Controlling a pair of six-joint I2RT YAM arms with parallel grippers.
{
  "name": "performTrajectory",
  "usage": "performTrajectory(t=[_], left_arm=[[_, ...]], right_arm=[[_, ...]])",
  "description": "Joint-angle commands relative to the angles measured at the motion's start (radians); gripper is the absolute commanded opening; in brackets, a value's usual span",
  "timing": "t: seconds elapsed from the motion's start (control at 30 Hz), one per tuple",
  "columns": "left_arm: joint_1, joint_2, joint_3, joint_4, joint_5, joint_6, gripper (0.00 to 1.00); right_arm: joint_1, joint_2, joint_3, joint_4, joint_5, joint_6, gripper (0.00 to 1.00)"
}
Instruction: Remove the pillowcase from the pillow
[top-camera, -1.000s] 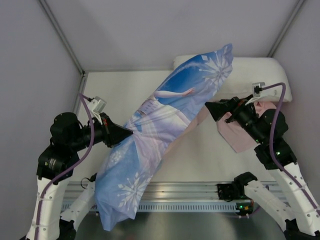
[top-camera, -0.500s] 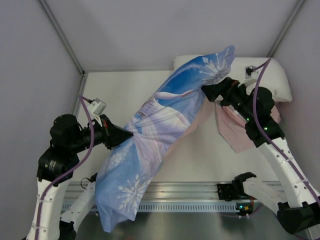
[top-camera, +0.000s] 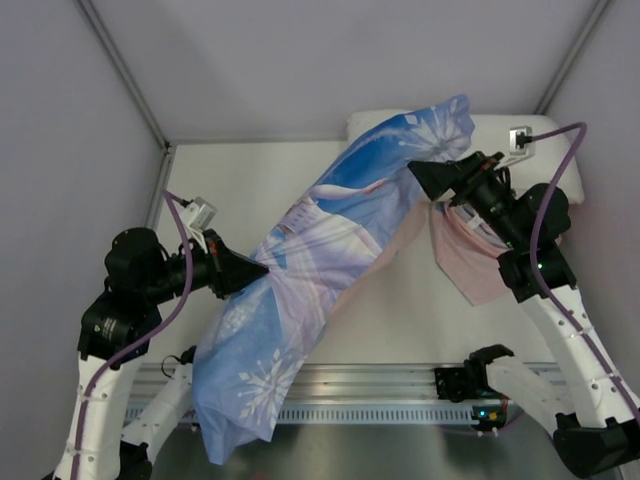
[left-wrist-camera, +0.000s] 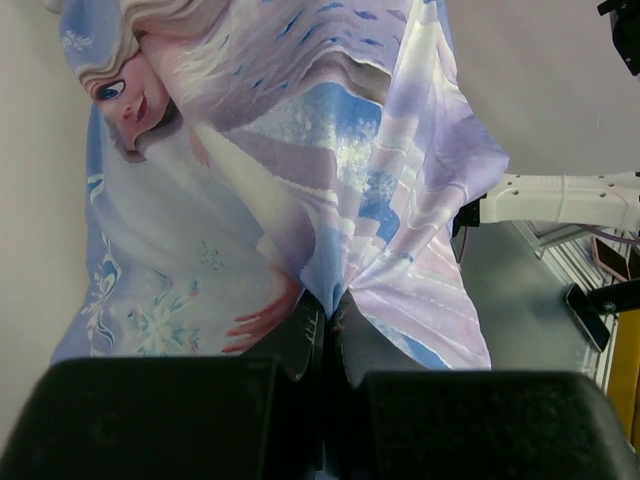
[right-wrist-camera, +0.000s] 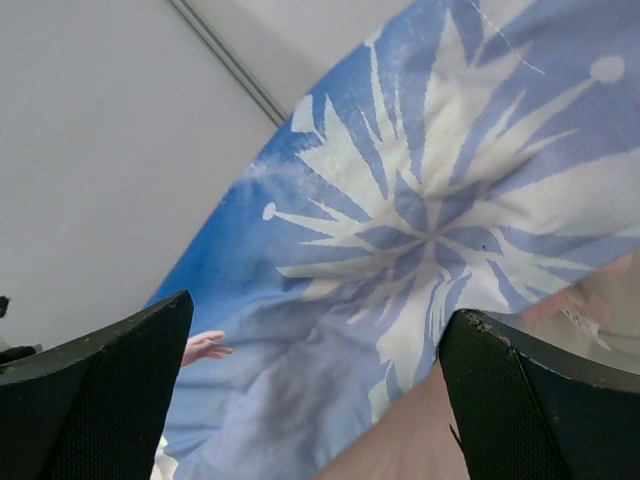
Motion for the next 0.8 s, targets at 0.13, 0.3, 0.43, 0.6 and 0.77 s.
performTrajectory(t=[0.13,0.3,0.43,0.6,0.77], left_arm=[[-0.001,-0.011,0.006,0.101,0.062,-0.012,0.0],[-0.001,-0.009,0.007,0.101,0.084,-0.015,0.0],[0.0,-0.001,0.004,0.101,0.11,-0.015,0.0],[0.0,0.009,0.006,0.101,0.072,-0.021,0.0],[0.0,0.061,0.009,0.112,-0.106,-0.098,0.44]], right_arm=[[-0.017,0.135,0.101,0.133,-0.078,0.067,0.96],[-0.017,0.201,0.139,0.127,-0.058,0.067,0.84],[-0.017,0.212,0.139,0.127,-0.032,0.056,0.59],[-0.017,0.214,0.158,0.074,0.008,0.029,0.0],[-0.014,0.062,0.074,-0.052,0.19,0.017,0.0]])
